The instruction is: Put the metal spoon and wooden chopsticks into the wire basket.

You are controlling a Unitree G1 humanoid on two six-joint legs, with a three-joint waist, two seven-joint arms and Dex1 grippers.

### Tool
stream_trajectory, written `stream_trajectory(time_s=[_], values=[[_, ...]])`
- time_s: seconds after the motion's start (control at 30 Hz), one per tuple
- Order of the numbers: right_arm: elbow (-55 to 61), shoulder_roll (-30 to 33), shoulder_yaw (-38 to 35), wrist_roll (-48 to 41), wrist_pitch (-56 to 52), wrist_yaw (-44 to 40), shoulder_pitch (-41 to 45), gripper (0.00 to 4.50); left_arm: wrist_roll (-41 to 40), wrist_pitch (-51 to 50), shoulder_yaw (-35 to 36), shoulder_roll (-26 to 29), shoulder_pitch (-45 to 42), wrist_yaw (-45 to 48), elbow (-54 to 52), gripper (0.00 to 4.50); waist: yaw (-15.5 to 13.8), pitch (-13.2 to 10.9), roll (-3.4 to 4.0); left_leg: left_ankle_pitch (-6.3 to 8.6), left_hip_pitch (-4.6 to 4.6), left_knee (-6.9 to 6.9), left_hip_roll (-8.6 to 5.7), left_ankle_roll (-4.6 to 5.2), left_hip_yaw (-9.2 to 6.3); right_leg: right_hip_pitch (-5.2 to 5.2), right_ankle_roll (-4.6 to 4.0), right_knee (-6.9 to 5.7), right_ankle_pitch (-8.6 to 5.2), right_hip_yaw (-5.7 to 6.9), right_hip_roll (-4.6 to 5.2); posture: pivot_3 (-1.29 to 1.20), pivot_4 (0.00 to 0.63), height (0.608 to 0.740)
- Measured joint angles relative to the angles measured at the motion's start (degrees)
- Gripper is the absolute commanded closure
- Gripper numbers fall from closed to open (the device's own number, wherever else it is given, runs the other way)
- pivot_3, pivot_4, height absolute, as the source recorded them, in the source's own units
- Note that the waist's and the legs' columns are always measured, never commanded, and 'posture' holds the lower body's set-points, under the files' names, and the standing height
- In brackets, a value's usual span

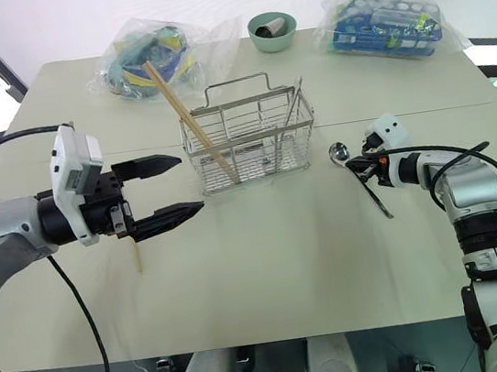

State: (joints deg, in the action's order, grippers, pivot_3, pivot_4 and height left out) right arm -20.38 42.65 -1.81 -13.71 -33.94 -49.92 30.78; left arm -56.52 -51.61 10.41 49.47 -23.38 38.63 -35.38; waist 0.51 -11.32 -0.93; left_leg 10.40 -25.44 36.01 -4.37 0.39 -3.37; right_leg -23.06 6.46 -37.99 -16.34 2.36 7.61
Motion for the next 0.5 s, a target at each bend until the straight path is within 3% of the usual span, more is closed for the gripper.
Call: stream_trajectory(time_s=[0.23,0.33,0.47,0.5], values=[[-2.31,-0.60,-2.87,-0.37,-1.36,3.67,0.65,4.48,0.11,0.97,0.21,-0.53,-1.83,-0.81,2.23,0.00,-0.05,0.00,0.01,0.00,-0.02,-0.01,-0.01,0.00,0.00,-0.03,0.00,0.00,0.00,0.00,0.00,0.00,0.150,0.697],[0.62,0.37,-3.60,-1.39,-3.29,2.70,-1.38,3.60,0.24,1.04,0.20,-0.70,-2.19,-1.06,3.15,0.00,-0.09,-0.01,0.01,0.00,-0.05,-0.04,-0.01,0.01,0.00,-0.07,0.02,-0.01,0.01,0.00,0.00,0.00,0.150,0.697],[6.18,1.80,-3.75,-2.24,-4.60,2.21,-3.97,1.55,0.30,1.10,0.15,-1.08,-2.35,-1.40,3.30,0.00,0.05,-0.02,0.04,0.00,-0.07,-0.03,-0.01,0.01,0.00,-0.09,0.03,-0.01,0.02,0.00,0.01,0.00,0.150,0.697],[7.45,1.99,-3.83,-2.29,-4.65,2.36,-4.35,1.55,0.31,1.10,0.14,-1.21,-2.51,-1.42,3.30,0.00,0.13,-0.02,0.04,0.00,-0.06,-0.03,0.00,0.01,0.01,-0.09,0.02,-0.01,0.01,0.00,0.01,0.00,0.150,0.697]])
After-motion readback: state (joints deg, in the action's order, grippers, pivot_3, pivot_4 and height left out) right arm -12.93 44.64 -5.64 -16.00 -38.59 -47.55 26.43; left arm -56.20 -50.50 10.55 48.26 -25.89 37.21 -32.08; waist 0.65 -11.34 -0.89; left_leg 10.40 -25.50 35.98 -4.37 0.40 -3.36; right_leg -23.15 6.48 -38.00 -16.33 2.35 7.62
